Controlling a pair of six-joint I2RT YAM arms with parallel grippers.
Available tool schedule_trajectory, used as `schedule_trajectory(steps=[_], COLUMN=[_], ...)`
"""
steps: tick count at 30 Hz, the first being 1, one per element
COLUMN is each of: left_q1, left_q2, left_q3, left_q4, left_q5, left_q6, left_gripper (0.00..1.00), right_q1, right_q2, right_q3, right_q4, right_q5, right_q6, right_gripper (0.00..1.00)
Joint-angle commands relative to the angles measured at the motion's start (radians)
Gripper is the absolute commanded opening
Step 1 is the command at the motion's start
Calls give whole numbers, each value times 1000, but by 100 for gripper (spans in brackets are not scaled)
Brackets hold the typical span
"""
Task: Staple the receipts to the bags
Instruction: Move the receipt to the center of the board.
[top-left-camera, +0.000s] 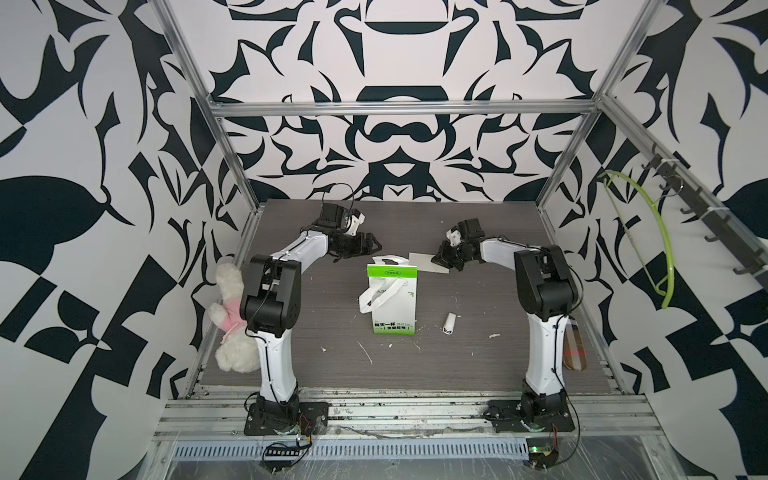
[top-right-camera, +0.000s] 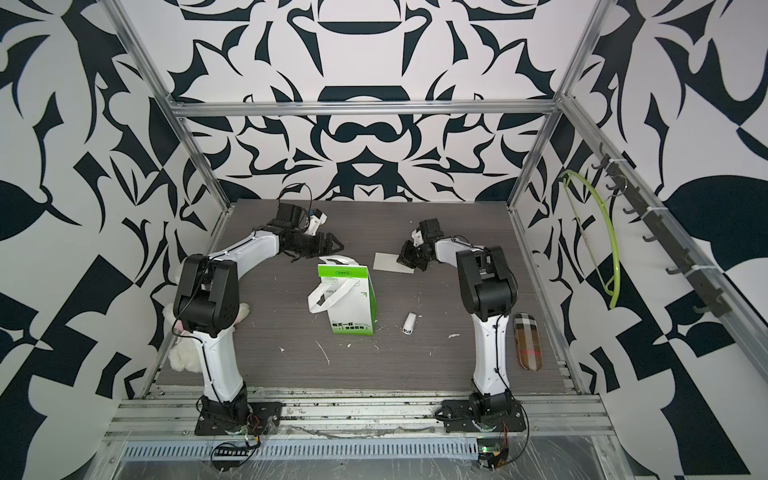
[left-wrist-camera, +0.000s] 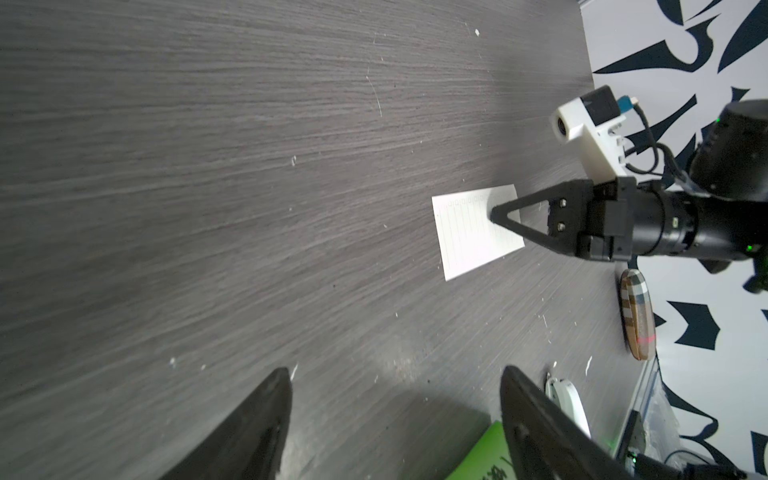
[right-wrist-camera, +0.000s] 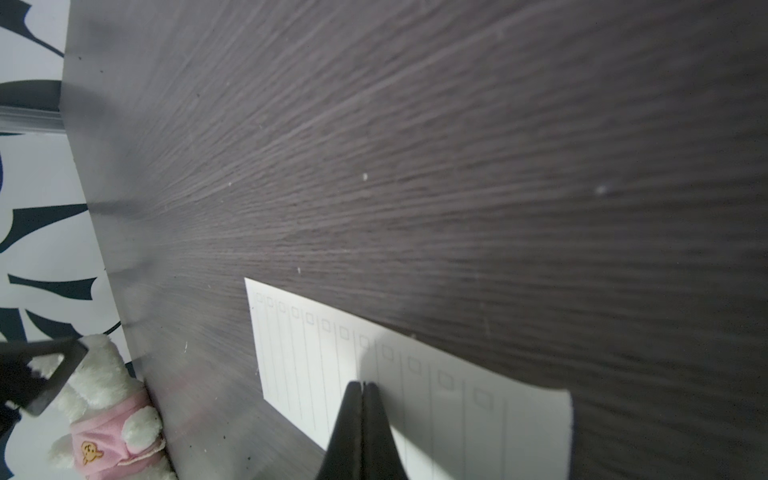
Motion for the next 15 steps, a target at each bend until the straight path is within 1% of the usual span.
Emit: schedule_trajectory(steps=[1, 2, 3, 4, 6, 8, 10, 13, 15], left_q1=[2, 2, 4, 4, 3, 2, 2, 2, 3], left_q2=[44, 51, 58, 64, 76, 95, 119, 152, 170], left_q3=[60, 67, 72, 74, 77, 88, 96, 118, 141], left_q4=[14, 22, 35, 50, 79, 88, 92, 92, 83], left_q5=[47, 53, 62, 77, 116, 157, 190, 205, 222], left_q6=[31, 30, 30, 29, 24, 24, 29, 40, 50], left_gripper=[82, 83, 83, 84, 84, 84, 84, 84, 84], right_q1=[3, -3, -14, -28, -57, -79, -98, -114, -131], right_q2=[-59, -82, -110, -138, -191, -231, -243, -243, -230], right_q3=[28, 21, 10, -2, -37, -61, -54, -43, -43], right_q4=[-1, -17, -39, -68, -106, -148, -217, -269, -268], right_q5=[-65, -50, -28, 2, 52, 92, 114, 113, 71], right_q6=[-76, -79, -77, -70, -60, -65, -90, -134, -144], right_gripper=[7, 17, 29, 37, 46, 52, 54, 56, 56])
